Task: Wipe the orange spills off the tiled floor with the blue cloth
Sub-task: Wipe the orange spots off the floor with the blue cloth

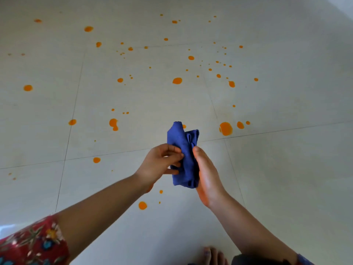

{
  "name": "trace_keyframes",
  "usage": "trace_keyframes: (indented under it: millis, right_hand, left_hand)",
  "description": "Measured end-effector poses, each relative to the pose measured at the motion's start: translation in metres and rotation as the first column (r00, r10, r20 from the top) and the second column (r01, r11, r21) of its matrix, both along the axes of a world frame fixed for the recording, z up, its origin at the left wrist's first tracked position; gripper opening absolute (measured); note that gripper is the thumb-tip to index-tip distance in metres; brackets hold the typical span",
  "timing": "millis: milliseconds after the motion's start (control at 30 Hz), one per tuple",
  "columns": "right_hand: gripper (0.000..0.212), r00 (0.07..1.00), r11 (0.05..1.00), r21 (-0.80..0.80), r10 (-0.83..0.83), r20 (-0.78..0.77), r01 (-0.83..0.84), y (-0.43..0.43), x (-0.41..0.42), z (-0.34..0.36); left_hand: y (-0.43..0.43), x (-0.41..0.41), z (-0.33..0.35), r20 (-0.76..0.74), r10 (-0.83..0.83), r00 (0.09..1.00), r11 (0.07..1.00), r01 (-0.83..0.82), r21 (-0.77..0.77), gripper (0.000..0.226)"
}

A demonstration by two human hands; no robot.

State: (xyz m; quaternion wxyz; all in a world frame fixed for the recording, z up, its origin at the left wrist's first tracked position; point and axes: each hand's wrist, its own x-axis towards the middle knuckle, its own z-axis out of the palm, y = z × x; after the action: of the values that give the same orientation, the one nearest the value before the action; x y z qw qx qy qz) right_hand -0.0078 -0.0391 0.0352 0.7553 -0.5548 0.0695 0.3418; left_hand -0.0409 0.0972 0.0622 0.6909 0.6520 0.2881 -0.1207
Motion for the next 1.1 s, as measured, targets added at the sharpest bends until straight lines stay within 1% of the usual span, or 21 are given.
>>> trace_keyframes:
  millis: [67, 167, 233, 267, 300, 333, 367, 400, 467, 567, 633, 733, 767, 833, 900, 933, 967, 1000, 1033, 1067, 1100]
  right_hand:
    - [0.025, 0.987, 0.995, -0.095, 0.004, 0.159, 0.012, 0.002, -0.004, -0.001]
    - [0.022, 0.891, 0.968, -0.249, 0.105, 0.442, 0.01, 0.004, -0.007, 0.001]
    - [0.022, 0.913, 0.97, -0.242, 0.088, 0.399, 0.013, 0.004, -0.005, 0.004]
    - [0.023, 0.973, 0.989, -0.15, 0.032, 0.228, 0.002, 0.005, -0.001, 0.005]
    - [0.026, 1.0, 1.0, 0.018, 0.003, -0.001, -0.003, 0.005, 0.004, 0.004]
    - [0.033, 0.978, 0.987, 0.163, 0.027, -0.207, 0.007, 0.003, 0.008, 0.003]
    - [0.042, 0.947, 0.967, 0.252, 0.046, -0.317, 0.037, 0.001, 0.012, 0.0]
    - [0.05, 0.938, 0.957, 0.284, 0.052, -0.342, 0.051, 0.001, 0.014, -0.004]
    - [0.054, 0.953, 0.975, 0.223, 0.063, -0.295, 0.005, -0.002, 0.015, -0.011]
    - [0.037, 0.939, 0.981, 0.137, 0.172, -0.298, -0.136, -0.005, 0.015, -0.017]
    - [0.029, 0.924, 0.975, 0.12, 0.215, -0.317, -0.185, -0.008, 0.012, -0.018]
    - [0.028, 0.92, 0.97, 0.042, 0.241, -0.308, -0.24, -0.007, 0.004, -0.019]
    - [0.027, 0.932, 0.966, -0.026, 0.24, -0.273, -0.256, -0.006, 0.002, -0.019]
    - [0.023, 0.979, 0.967, -0.176, 0.161, -0.128, -0.182, -0.007, 0.001, -0.025]
    - [0.032, 0.984, 0.935, -0.339, 0.145, 0.1, -0.104, -0.012, 0.003, -0.026]
    - [0.036, 0.945, 0.894, -0.44, 0.213, 0.248, -0.086, -0.016, 0.004, -0.024]
    - [0.037, 0.858, 0.846, -0.529, 0.32, 0.402, -0.068, -0.02, 0.003, -0.022]
    - [0.036, 0.722, 0.801, -0.597, 0.437, 0.536, -0.042, -0.023, 0.0, -0.023]
    - [0.035, 0.559, 0.745, -0.667, 0.563, 0.609, -0.025, -0.026, -0.003, -0.029]
    - [0.037, 0.405, 0.659, -0.751, 0.698, 0.591, -0.038, -0.029, -0.008, -0.038]
    - [0.041, 0.275, 0.526, -0.845, 0.83, 0.485, -0.098, -0.033, -0.013, -0.049]
  left_hand:
    - [0.005, -0.002, 0.003, -0.008, 0.056, 0.998, 0.997, -0.056, -0.048, 0.021]
    - [0.012, -0.004, 0.008, 0.019, 0.123, 0.992, 0.986, -0.12, -0.118, 0.032]
    - [0.016, -0.005, 0.007, 0.061, 0.135, 0.989, 0.983, -0.126, -0.131, 0.022]
    - [0.018, -0.005, 0.006, 0.072, 0.149, 0.986, 0.978, -0.137, -0.157, 0.017]
    - [0.02, -0.007, 0.006, 0.077, 0.166, 0.983, 0.971, -0.149, -0.188, 0.016]
    - [0.023, -0.008, 0.006, 0.073, 0.19, 0.979, 0.959, -0.17, -0.226, 0.017]
    - [0.026, -0.009, 0.006, 0.058, 0.221, 0.974, 0.945, -0.198, -0.262, 0.018]
    - [0.03, -0.009, 0.007, 0.038, 0.244, 0.969, 0.931, -0.224, -0.289, 0.021]
    - [0.038, -0.015, 0.005, -0.025, 0.271, 0.962, 0.91, -0.264, -0.318, 0.031]
    - [0.046, -0.029, -0.001, -0.134, 0.311, 0.941, 0.881, -0.338, -0.33, 0.032]
    - [0.05, -0.046, -0.009, -0.197, 0.353, 0.915, 0.876, -0.397, -0.273, 0.029]
    - [0.057, -0.077, -0.019, -0.205, 0.304, 0.93, 0.925, -0.34, -0.171, 0.029]
    - [0.059, -0.088, -0.02, -0.204, 0.287, 0.936, 0.938, -0.318, -0.14, 0.03]
    - [0.064, -0.11, -0.023, -0.214, 0.257, 0.942, 0.956, -0.28, -0.084, 0.03]
    - [0.068, -0.13, -0.029, -0.247, 0.234, 0.94, 0.969, -0.247, -0.019, 0.028]
    - [0.071, -0.139, -0.033, -0.267, 0.219, 0.939, 0.975, -0.221, 0.023, 0.027]
    - [0.074, -0.147, -0.037, -0.283, 0.2, 0.938, 0.98, -0.188, 0.068, 0.027]
    - [0.077, -0.153, -0.042, -0.298, 0.177, 0.938, 0.982, -0.148, 0.117, 0.026]
    - [0.079, -0.158, -0.048, -0.31, 0.147, 0.939, 0.979, -0.094, 0.178, 0.025]
    - [0.082, -0.162, -0.055, -0.322, 0.112, 0.94, 0.967, -0.029, 0.254, 0.023]
    - [0.084, -0.164, -0.063, -0.331, 0.076, 0.941, 0.942, 0.041, 0.333, 0.022]
